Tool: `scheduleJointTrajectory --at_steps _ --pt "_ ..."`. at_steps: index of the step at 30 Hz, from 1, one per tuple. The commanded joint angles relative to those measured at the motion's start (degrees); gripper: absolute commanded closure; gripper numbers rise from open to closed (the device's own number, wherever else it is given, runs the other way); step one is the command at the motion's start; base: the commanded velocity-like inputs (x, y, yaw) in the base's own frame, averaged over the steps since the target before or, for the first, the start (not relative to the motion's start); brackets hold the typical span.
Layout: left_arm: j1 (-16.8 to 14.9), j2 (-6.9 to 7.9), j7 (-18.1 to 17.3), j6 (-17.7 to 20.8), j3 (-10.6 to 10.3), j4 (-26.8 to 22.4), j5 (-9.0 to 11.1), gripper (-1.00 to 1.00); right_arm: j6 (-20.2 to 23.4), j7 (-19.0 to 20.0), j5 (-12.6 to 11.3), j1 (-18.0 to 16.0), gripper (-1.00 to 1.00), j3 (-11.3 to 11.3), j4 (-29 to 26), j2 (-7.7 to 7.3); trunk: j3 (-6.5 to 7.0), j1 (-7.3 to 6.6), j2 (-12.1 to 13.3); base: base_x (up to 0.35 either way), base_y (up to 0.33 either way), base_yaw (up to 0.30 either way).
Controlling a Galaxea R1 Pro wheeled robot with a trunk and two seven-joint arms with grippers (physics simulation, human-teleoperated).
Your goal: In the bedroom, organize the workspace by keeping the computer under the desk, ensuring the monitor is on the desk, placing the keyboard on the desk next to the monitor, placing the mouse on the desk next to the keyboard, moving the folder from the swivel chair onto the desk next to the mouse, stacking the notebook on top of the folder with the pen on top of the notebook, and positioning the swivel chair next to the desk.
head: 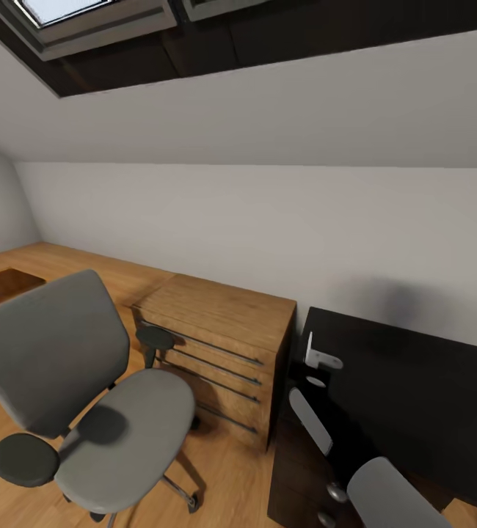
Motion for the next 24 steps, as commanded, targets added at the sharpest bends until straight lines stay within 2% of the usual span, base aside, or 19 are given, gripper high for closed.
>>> scheduleJointTrajectory --at_steps 1,5,12,24 --pt "-0.11 0.06 0.29 -0.35 -0.39 -0.11 0.39 -1.0 0.56 -0.4 -0.25 0.01 1.0 0.11 -0.83 -0.14 0.12 -0.23 0.37 -0.127 0.0 0.0" --pt "-0.11 0.06 0.31 -0.36 -0.33 -0.11 0.42 -1.0 1.29 -0.45 -0.36 1.14 1.0 0.06 -5.01 -0.74 0.84 -1.11 1.98 -0.229 0.0 0.0" --pt "-0.11 0.06 0.31 -0.36 -0.31 -0.11 0.5 -1.0 1.42 -0.48 -1.1 1.97 1.0 0.04 -8.08 -0.86 2.09 -2.65 4.79 -0.27 0.0 0.0" --pt "-0.11 0.03 0.26 -0.03 -0.15 1.0 0.86 -1.0 1.36 -0.57 -1.78 2.85 1.0 -0.51 -10.44 -0.88 4.25 -5.29 9.6 -0.035 0.0 0.0"
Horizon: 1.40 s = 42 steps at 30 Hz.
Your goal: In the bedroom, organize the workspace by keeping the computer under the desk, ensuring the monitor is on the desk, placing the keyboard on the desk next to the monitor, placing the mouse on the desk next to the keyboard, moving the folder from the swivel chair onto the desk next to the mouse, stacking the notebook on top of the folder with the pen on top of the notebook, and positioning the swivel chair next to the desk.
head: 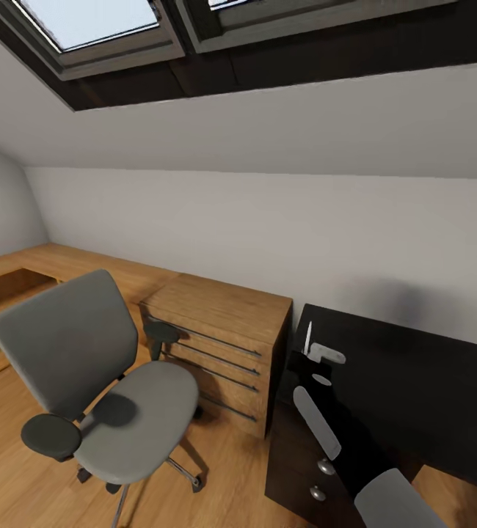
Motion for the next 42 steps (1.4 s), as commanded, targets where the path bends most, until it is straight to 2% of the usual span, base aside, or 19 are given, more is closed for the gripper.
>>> scheduleJointTrajectory --at_steps 1,7,10,11,12,20,30,37,38,42 --pt "-0.11 0.05 0.28 -0.35 -0.4 0.03 0.4 -1.0 0.3 -0.37 -0.23 -0.03 1.0 -0.01 -0.32 -0.02 0.12 -0.22 0.37 -0.002 0.0 0.0" --pt "-0.11 -0.32 0.26 -0.33 -0.36 0.62 0.4 -1.0 0.3 -0.43 -0.31 0.08 1.0 -0.27 -1.13 -0.03 1.19 -1.54 2.78 -0.001 0.0 0.0" --pt "-0.11 -1.15 0.26 -0.21 -0.36 1.68 0.4 -1.0 0.3 -0.44 -0.32 0.28 1.0 -0.31 -1.38 -0.03 1.73 -2.2 3.98 0.0 0.0 0.0" --pt "-0.12 -9.23 -0.22 0.6 -0.18 15.31 0.04 -1.0 0.24 -0.55 -0.33 0.57 1.0 -0.44 -2.25 0.05 1.91 -2.42 4.38 0.0 0.0 0.0" --pt "-0.15 -9.52 -0.24 0.58 -0.18 15.89 0.01 -1.0 0.21 -0.7 -0.33 0.57 1.0 -0.6 -2.35 0.06 2.09 -2.64 4.78 0.0 0.0 0.0" --pt "-0.12 -9.99 -0.27 0.54 -0.13 16.86 -0.03 -1.0 0.05 -2.5 -0.31 1.19 1.0 -1.1 -3.04 -0.02 3.53 -4.39 7.99 0.0 0.0 0.0" --pt "-0.11 -10.01 -0.27 0.99 -0.11 17.14 0.07 -1.0 -0.14 -2.71 -0.25 1.27 1.0 -1.14 -3.05 -0.03 5.32 -6.59 12.0 0.0 0.0 0.0" --pt "-0.11 -9.95 -0.32 5.98 0.0 17.24 0.13 -1.0 -0.34 -2.68 -0.24 1.27 1.0 -2.22 -2.83 -0.03 6.58 -8.13 14.81 0.0 0.0 -0.024" --pt "-0.11 -9.91 -0.33 7.45 0.02 17.26 0.16 -1.0 -0.36 -2.66 -0.26 1.28 1.0 -3.06 -2.75 -0.06 6.76 -8.35 15.21 0.0 0.0 -0.153" --pt "-0.08 -9.83 -0.37 9.21 0.47 17.68 0.2 -1.0 -0.35 -2.65 -0.25 1.27 1.0 -5.39 -2.67 -0.09 7.48 -9.23 16.81 0.0 0.0 -0.2"
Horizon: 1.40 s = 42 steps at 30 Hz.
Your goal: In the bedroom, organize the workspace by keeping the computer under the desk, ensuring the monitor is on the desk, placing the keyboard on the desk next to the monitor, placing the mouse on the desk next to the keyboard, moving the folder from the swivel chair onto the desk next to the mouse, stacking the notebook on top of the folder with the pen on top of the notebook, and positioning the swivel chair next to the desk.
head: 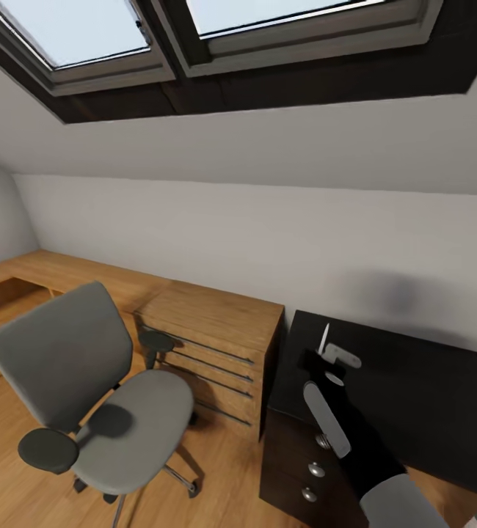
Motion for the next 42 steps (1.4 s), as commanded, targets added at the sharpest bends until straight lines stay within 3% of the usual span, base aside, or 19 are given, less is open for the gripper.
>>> scheduleJointTrajectory --at_steps 1,5,6,10,12,17,20,22,24,33,42 --pt "-0.05 0.05 0.25 0.14 0.35 0.6 0.6 -1.0 0.33 -0.35 -0.18 -0.06 1.0 -1.26 -0.04 -0.01 0.11 -0.22 0.36 0.0 0.0 -0.239" --pt "-0.05 -0.05 -1.17 0.7 3.23 2.68 0.61 -1.0 0.39 -0.31 -0.18 -0.05 1.0 -4.06 -0.02 -0.09 0.82 -1.1 1.96 0.0 0.0 -0.253" --pt "-0.07 -0.07 -2.87 0.88 4.85 3.59 0.59 -1.0 0.47 -0.29 -0.18 -0.05 1.0 -5.61 -0.01 -0.28 1.0 -1.31 2.36 0.0 0.0 -0.271" --pt "-0.09 -0.1 -8.11 1.21 7.56 4.99 0.54 -1.0 0.61 -0.2 -0.21 -0.05 1.0 -9.56 -0.01 -0.94 1.72 -2.19 3.97 0.0 0.0 -0.283" --pt "-0.1 -0.12 -9.52 1.51 8.05 5.27 0.53 -1.0 0.64 -0.16 -0.2 -0.05 1.0 -11.27 0.0 -1.2 2.08 -2.63 4.77 0.0 0.0 -0.292" --pt "-0.1 -0.12 -11.64 3.08 8.84 5.68 0.49 -1.0 0.71 0.08 -0.19 -0.08 1.0 -18.66 0.89 -2.37 2.98 -3.73 6.77 0.0 0.0 -0.296" --pt "-0.11 -0.12 -11.93 3.17 8.97 5.74 0.42 -1.0 0.7 0.15 -0.21 -0.16 1.0 -21.02 3.69 -3.11 3.34 -4.17 7.57 0.0 0.0 -0.298" --pt "-0.11 -0.12 -12.06 2.59 9.01 5.69 0.31 -1.0 0.7 0.14 -0.3 -0.2 1.0 -21.83 5.5 -4.43 3.34 -4.17 7.57 0.0 0.0 -0.299" --pt "-0.11 -0.11 -12.16 -0.41 9.01 5.68 0.19 -1.0 0.7 0.03 -0.34 -0.23 1.0 -22.3 6.26 -5.36 3.34 -4.17 7.57 0.0 0.0 -0.299" --pt "-0.11 -0.2 -12.08 -3.51 8.78 5.67 0.08 -1.0 0.7 0.0 -0.35 -0.27 1.0 -26.12 6.41 -5.56 3.34 -4.17 7.57 0.0 -0.009 -0.299" --pt "-0.11 -0.28 -12.07 -3.79 8.68 5.67 0.08 -1.0 0.7 0.07 -0.35 -0.25 1.0 -26.67 6.49 -5.57 3.34 -4.17 7.57 0.0 -0.239 -0.299"
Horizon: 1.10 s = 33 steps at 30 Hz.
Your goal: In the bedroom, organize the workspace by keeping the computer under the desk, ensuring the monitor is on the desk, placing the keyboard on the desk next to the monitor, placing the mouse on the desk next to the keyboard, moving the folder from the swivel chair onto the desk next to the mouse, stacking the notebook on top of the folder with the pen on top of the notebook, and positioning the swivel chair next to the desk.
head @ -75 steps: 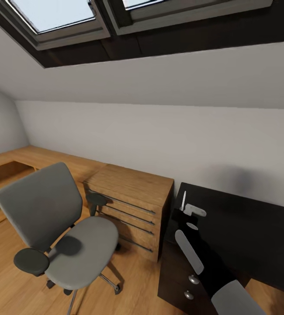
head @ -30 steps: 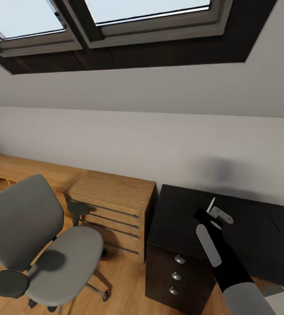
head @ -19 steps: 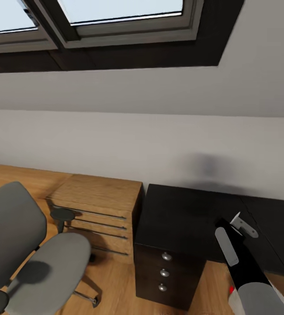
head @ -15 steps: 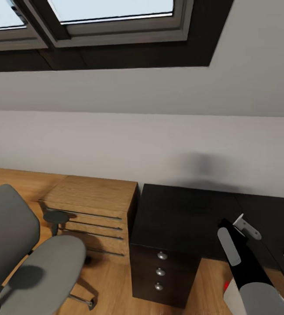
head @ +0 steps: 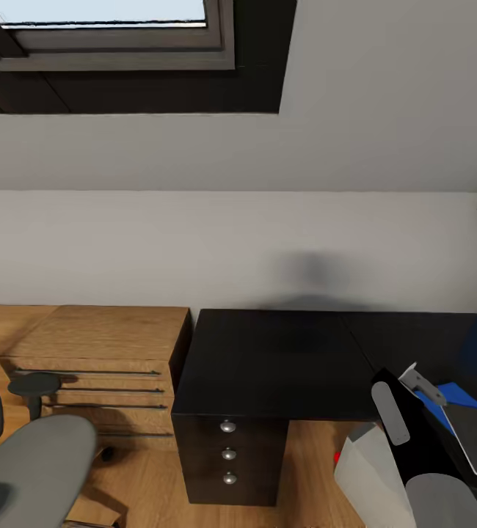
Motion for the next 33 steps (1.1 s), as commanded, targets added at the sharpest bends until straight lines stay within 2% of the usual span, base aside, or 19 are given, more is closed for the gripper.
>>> scheduleJointTrajectory --at_steps 1,6,13,33 --pt "-0.06 0.06 0.41 -0.26 -0.49 -0.15 0.45 -1.0 0.38 -0.24 -0.17 -0.03 1.0 0.01 -0.08 -0.02 -0.09 0.01 -0.07 0.0 -0.296 -0.299" --pt "-0.06 0.06 0.38 -0.27 -0.5 -0.15 0.45 -1.0 0.38 -0.23 -0.17 -0.05 1.0 -0.01 -0.07 -0.02 -0.09 0.01 -0.07 0.0 -0.262 -0.299" --pt "-0.06 0.06 0.4 -0.27 -0.5 -0.15 0.45 -1.0 0.26 -0.22 -0.17 -0.02 1.0 0.05 -0.07 0.11 -0.19 0.01 -0.07 0.0 -0.057 -0.222" --pt "-0.06 0.06 0.41 -0.27 -0.43 -0.15 0.45 -1.0 -0.03 0.51 -0.05 -0.02 1.0 0.55 -0.49 0.46 -0.21 0.01 -0.07 0.0 -0.002 -0.009"
